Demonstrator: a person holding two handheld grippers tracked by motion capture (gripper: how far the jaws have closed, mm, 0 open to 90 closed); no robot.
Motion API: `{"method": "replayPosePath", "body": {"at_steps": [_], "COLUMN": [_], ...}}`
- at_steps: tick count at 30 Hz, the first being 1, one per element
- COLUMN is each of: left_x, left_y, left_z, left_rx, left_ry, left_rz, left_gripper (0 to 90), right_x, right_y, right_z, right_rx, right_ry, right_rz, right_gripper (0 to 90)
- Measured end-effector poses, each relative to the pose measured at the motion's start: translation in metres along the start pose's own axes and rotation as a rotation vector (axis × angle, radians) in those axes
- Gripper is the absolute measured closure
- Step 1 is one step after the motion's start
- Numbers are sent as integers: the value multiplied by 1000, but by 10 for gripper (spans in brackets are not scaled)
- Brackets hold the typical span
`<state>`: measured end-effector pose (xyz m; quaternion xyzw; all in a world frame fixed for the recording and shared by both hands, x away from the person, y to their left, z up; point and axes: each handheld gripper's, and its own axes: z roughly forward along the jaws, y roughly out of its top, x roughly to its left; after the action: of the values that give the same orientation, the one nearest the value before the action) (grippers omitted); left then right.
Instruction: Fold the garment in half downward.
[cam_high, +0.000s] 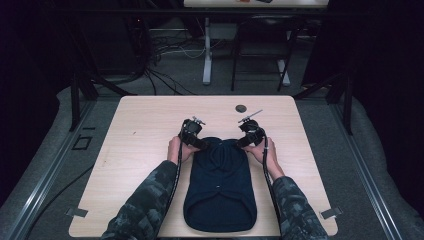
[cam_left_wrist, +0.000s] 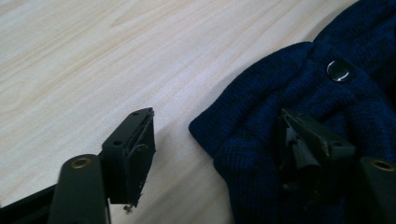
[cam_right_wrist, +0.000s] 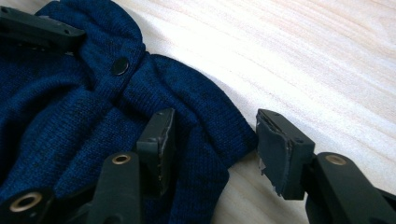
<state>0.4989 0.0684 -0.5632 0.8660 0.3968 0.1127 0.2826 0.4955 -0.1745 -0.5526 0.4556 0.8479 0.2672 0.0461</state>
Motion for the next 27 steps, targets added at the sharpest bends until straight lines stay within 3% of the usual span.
{"method": "replayPosePath", "body": {"at_steps": [9,20,25,27], "left_x": [-2,-4,-6,-6], "left_y": [0,1,2,2], "left_z": [1,1,0,0], "left_rx": [10,16,17,16], "left_ry": [-29,-39,-53,-55], "left_rz": [17,41,58,60], "left_gripper": [418,490,553,594], "right_x": [1,6,9,11], "right_y": [-1,-2,-5,-8], "right_z": [5,5,6,9], "right_rx": [15,16,-6,-50], "right_ry": [9,21,27,36], "right_rz": [-9,-50,-63,-23], "right_gripper": [505,625,671,682]}}
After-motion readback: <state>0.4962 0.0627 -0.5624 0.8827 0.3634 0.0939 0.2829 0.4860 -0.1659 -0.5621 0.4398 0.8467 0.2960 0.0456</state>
